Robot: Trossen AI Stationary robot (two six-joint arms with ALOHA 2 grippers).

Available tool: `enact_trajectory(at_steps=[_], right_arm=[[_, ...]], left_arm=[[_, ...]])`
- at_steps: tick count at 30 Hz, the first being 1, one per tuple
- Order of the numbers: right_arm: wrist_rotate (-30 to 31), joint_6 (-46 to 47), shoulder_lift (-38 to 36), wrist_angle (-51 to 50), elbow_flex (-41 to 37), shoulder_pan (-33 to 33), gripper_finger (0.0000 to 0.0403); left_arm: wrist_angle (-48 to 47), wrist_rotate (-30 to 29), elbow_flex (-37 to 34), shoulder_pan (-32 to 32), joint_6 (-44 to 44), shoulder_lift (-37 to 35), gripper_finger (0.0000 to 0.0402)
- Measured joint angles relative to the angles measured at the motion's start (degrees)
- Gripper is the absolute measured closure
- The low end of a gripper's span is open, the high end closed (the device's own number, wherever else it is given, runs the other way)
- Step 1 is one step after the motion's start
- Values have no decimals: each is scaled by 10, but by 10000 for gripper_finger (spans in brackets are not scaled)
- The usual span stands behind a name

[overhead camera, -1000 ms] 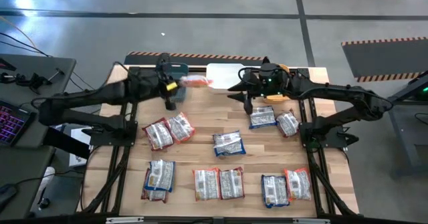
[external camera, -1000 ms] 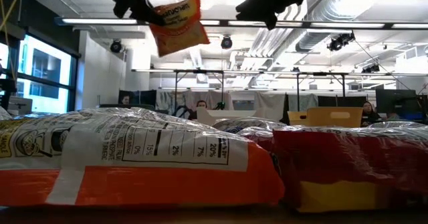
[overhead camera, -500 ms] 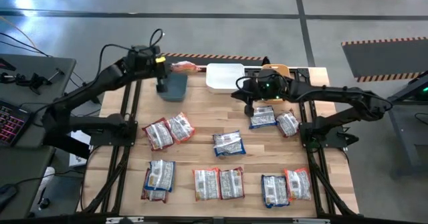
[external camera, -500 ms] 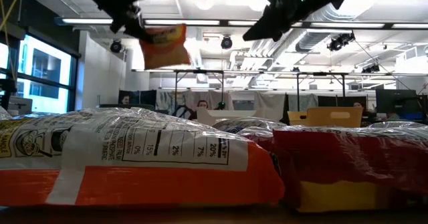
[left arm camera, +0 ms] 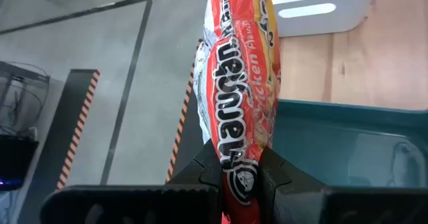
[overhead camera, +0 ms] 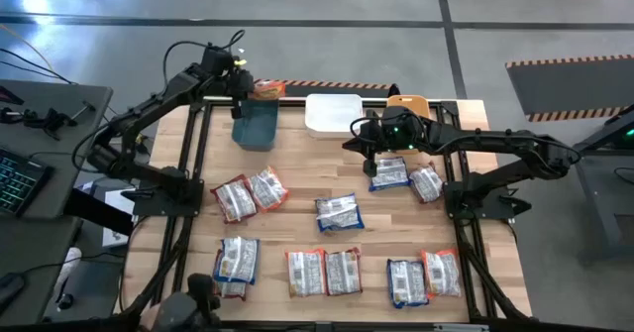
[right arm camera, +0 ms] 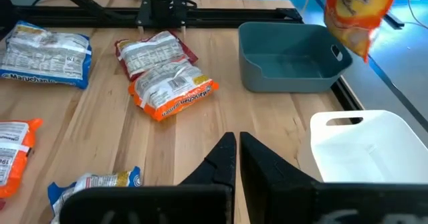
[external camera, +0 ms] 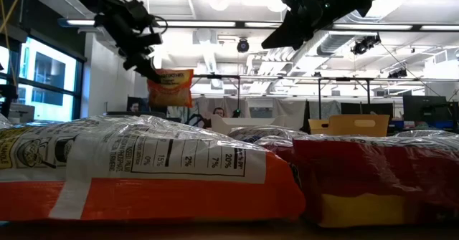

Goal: Sort Maruchan noodles
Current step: Put the top right orange noodle pack into the blue bin

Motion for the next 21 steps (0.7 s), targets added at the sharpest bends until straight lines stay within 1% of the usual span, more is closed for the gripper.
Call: enact_trajectory(at_steps=[6,9,12,15,18,21], right_arm=[[-1,-10,0,-3,0,0,403],[-4,-10,0,-4,0,0,403],[-9,-10,0,-7,0,0,403],[-10,-10,0,-12,0,0,403],[-10,-10,0,-14,0,0,403],[-10,-13,0,-14,0,0,403]], left_arm=[[-24,1,48,17,19,58,381],[-37,15,72,27,34,87,381],[-66,31,97,32,70,108,381],[-113,50,114,33,105,114,381],[-146,88,126,32,133,107,381],[-149,84,130,32,140,106,382]])
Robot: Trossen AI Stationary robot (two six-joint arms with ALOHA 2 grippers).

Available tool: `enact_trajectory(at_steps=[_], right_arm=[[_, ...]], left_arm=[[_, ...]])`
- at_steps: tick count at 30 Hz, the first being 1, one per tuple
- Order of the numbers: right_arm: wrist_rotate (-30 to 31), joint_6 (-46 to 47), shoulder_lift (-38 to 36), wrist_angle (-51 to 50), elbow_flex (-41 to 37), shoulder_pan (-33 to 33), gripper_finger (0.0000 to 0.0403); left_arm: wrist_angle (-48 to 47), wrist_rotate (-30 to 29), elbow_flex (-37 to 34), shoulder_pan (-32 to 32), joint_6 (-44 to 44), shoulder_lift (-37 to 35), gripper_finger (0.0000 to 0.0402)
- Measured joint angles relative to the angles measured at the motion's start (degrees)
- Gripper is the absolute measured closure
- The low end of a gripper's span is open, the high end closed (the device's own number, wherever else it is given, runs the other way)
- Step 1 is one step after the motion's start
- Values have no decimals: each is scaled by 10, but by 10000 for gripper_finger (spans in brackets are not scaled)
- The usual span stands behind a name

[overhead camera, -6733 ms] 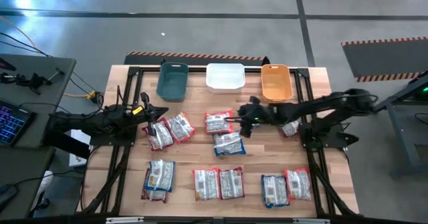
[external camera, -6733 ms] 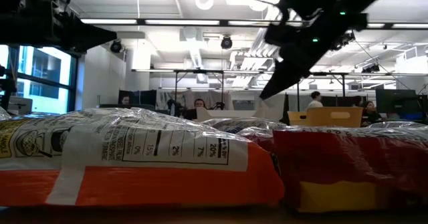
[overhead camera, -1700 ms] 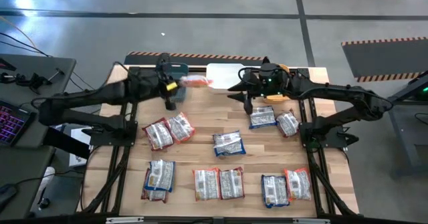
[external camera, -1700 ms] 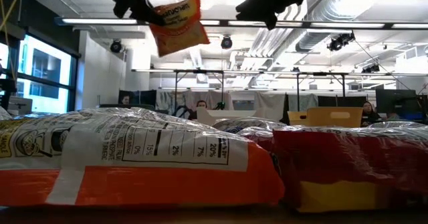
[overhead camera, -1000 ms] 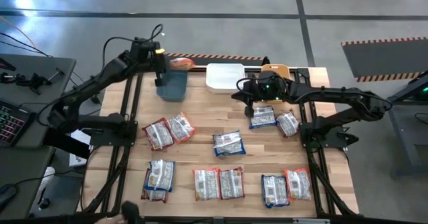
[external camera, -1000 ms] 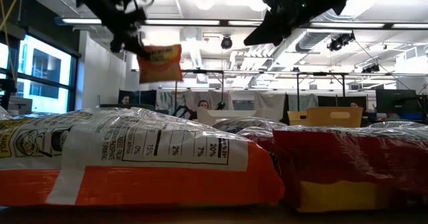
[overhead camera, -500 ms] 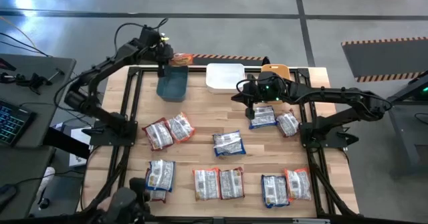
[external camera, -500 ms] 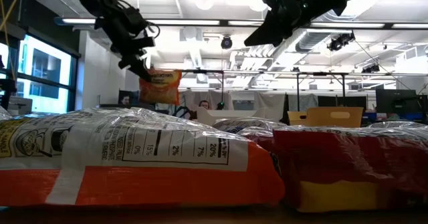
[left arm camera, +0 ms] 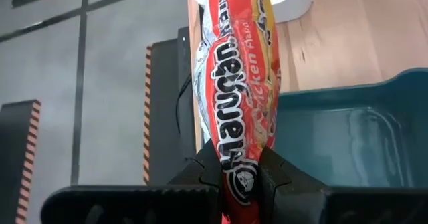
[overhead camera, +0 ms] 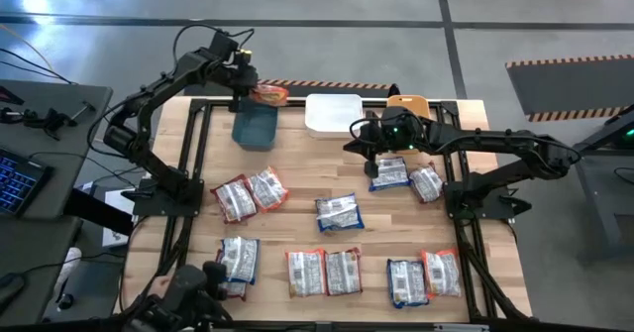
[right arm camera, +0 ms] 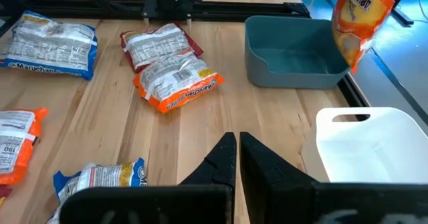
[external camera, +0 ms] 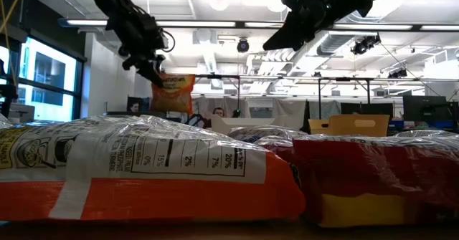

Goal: Sort Maruchan noodles
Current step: Put the top right orange noodle pack into the blue bin

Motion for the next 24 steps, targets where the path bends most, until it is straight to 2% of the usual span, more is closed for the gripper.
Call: enact_trajectory(at_steps=[16,24], right_arm=[[0,-2,0,0,0,0,403],[0,-2,0,0,0,0,403]], left_arm=[[-38,-58,23,-8,0,5,386],[-41,-153,23,-32,3,58,386]])
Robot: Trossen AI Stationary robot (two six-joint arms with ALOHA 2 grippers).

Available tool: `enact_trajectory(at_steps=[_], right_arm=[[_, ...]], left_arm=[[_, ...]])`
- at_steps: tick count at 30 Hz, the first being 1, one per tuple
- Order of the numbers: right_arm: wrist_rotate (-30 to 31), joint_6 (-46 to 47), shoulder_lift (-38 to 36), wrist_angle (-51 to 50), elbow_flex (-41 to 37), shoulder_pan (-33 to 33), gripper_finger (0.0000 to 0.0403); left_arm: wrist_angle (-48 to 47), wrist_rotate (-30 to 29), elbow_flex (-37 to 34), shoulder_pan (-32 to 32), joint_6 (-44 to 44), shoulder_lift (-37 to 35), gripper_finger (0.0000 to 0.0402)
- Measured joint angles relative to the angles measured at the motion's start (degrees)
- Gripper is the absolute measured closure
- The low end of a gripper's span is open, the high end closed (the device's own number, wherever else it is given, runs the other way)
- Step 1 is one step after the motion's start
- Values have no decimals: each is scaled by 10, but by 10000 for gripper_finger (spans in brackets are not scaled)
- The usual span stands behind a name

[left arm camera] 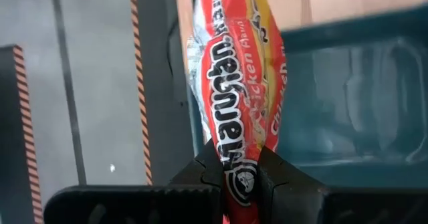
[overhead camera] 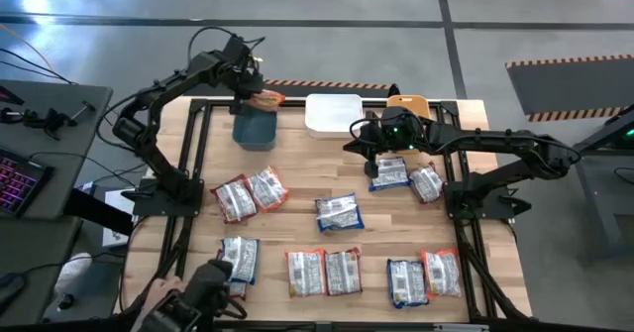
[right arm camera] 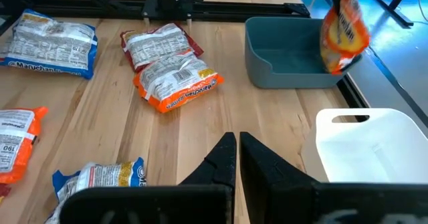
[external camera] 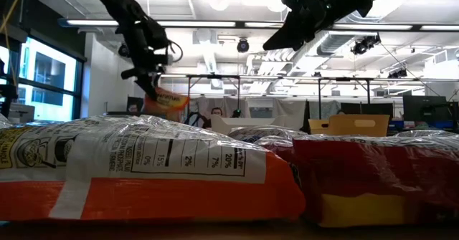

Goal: Sort Maruchan noodles
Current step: Put the top right orange noodle pack into the blue bin

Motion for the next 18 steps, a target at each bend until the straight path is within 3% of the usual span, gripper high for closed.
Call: enact_trajectory(at_steps=[6,11,18], right_arm=[[-11,1,0,0,0,0,403],[-13,0,0,0,0,0,403],[-13,0,0,0,0,0,403]], left_arm=[[18,-1,0,6,7,10,386],[39,48,0,27,2,10,386],[46,73,0,30,-7,10,376]])
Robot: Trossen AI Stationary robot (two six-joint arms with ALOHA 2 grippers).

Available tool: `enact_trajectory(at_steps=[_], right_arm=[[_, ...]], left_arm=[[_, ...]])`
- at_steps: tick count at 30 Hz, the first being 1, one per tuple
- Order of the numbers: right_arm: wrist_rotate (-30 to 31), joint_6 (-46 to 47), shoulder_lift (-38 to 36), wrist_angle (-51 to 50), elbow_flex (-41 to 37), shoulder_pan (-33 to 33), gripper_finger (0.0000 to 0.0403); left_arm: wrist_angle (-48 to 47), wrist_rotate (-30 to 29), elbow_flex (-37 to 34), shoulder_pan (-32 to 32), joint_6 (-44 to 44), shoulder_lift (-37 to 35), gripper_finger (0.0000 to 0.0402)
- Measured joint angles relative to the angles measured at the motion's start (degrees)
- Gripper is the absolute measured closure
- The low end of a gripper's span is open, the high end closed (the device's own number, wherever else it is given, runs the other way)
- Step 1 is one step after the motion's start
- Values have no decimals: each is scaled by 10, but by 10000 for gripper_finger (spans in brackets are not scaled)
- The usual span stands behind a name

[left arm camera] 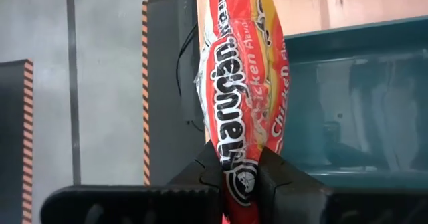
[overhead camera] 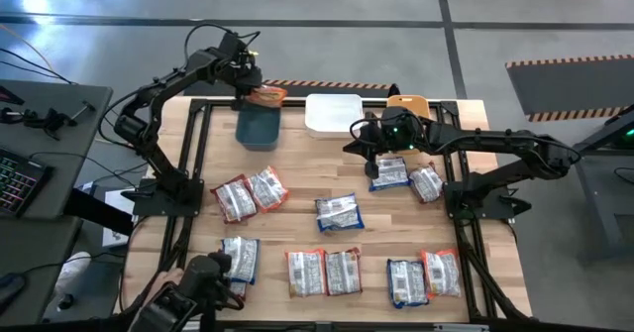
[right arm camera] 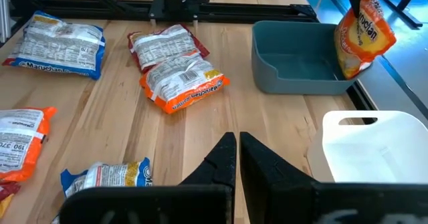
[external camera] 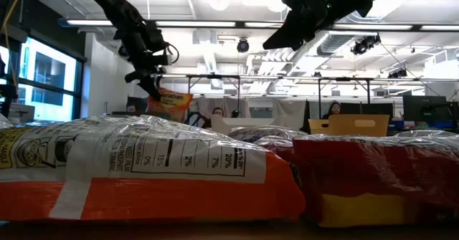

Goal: Sort Maruchan noodles
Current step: Put the top right orange noodle pack into the blue bin

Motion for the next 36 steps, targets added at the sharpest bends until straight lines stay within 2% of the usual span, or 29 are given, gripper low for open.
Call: enact_trajectory(at_steps=[5,16,29,36], right_arm=[[0,0,0,0,0,0,403],[-1,2,0,0,0,0,403],[-2,2,0,0,0,0,403],[-6,2,0,0,0,0,403]], left_arm=[[0,0,0,0,-16,9,362],[-1,0,-3,0,-32,34,371],[4,-8,-3,-2,-88,37,332],[2,-47,-1,-4,-122,35,313]])
